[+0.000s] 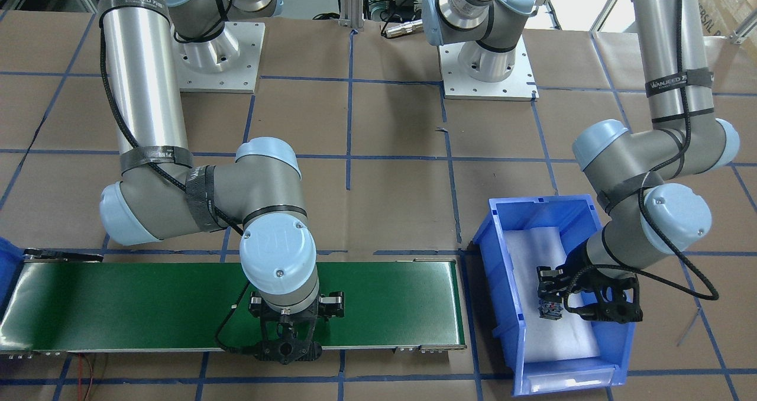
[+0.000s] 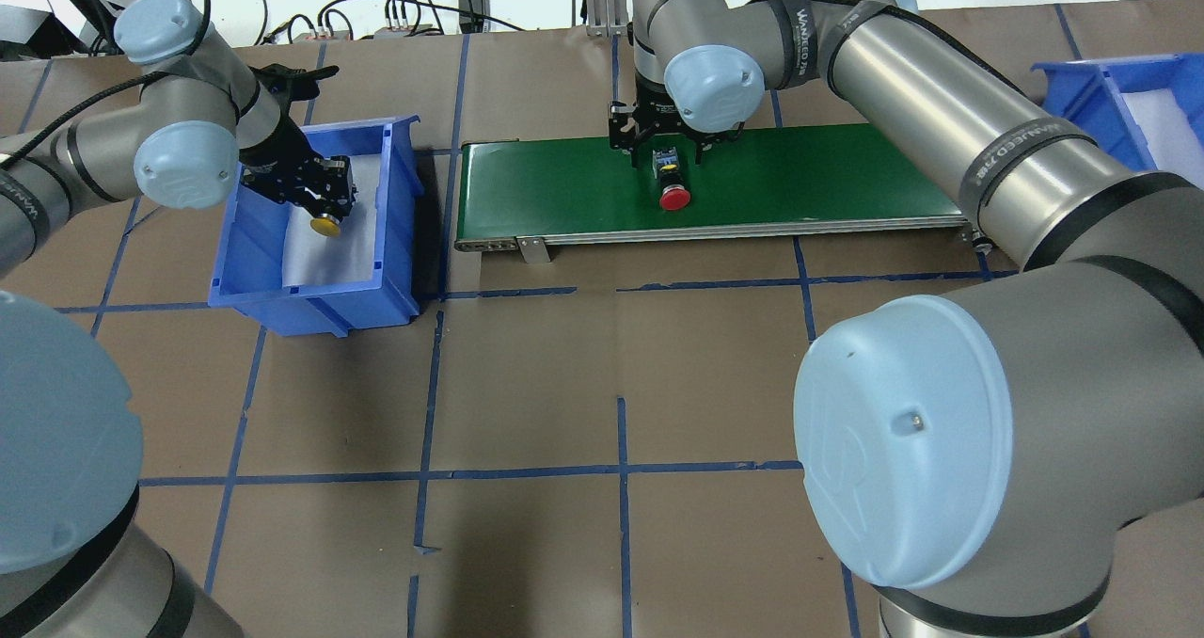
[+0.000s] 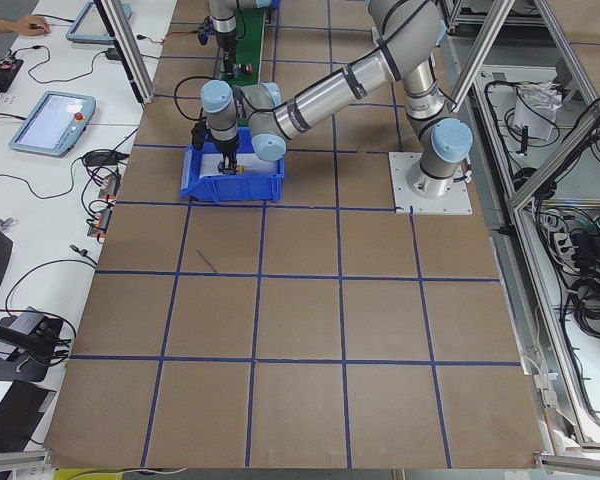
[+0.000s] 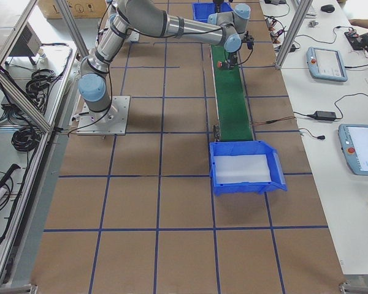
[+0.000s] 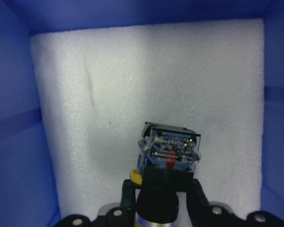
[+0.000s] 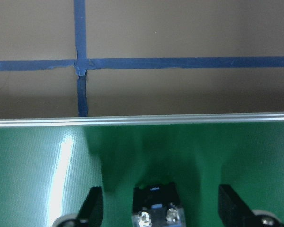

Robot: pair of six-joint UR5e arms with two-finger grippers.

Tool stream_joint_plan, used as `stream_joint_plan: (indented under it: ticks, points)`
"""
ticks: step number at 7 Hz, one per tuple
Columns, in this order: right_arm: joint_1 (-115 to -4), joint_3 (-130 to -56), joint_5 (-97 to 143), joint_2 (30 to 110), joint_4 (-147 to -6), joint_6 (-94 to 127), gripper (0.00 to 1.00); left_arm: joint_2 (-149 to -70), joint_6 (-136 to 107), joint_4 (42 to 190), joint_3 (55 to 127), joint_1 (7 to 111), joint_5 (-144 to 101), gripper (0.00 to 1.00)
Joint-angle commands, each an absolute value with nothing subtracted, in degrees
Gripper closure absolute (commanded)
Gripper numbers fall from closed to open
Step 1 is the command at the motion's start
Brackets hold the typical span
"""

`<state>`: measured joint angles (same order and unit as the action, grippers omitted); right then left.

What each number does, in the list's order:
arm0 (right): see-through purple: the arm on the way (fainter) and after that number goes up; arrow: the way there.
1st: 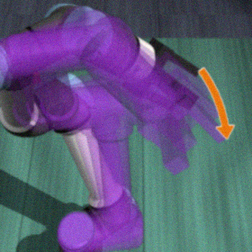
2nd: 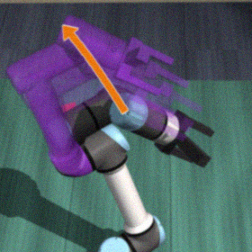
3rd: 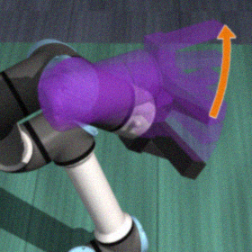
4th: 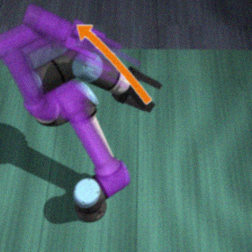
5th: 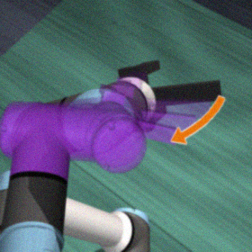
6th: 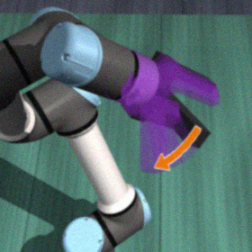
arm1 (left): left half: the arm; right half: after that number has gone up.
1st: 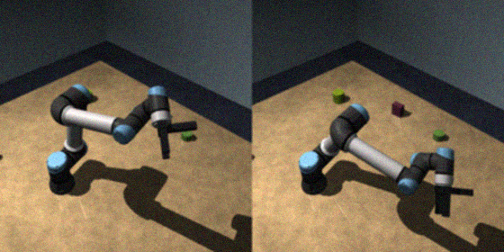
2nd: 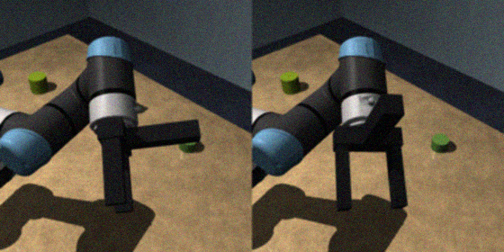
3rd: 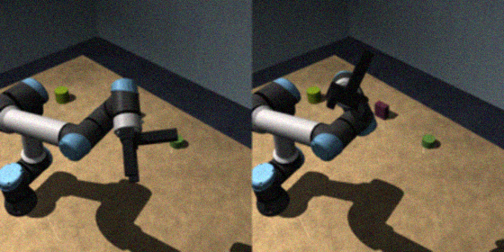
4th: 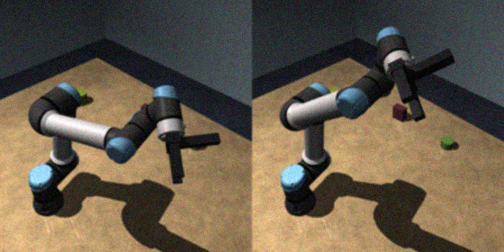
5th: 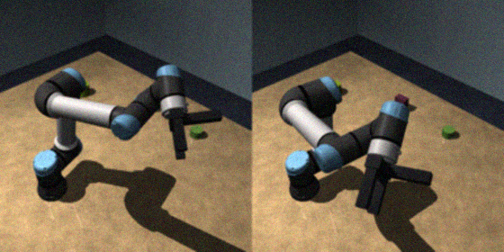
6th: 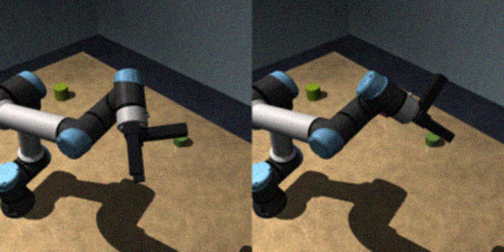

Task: Transport two buttons from left to right
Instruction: 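Grasp the yellow-capped button with the left gripper while the right grasps the red button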

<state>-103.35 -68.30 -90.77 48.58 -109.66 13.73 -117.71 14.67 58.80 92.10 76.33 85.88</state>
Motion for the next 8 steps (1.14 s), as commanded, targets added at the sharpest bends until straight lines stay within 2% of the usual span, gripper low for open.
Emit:
stream_joint_plan:
  ticks: [1,2,3,6,8]
  points:
    - [-102.92,-68.47,-90.7,48.69,-108.64,13.27,0.59,-112.18,14.68,59.93,91.23,76.55,86.04,0.83]
    - [-102.75,-68.38,-90.7,48.87,-106.72,11.79,0.78,-108.41,14.68,63.77,91.06,76.9,87.87,0.83]
    - [-102.48,-68.38,-90.7,48.87,-105.74,11.6,0.91,-105.59,14.33,67.03,89.75,78.12,88.24,0.83]
    - [-96.36,-67.59,-90.7,50.97,-103.55,4.86,0.91,-107.3,3.99,75.15,79.13,84.88,88.33,0.83]
    - [-89.16,-67.59,-91.05,53.6,-102.49,-2.6,0.9,-112.47,-2.97,71.48,78.49,90.32,88.15,0.83]
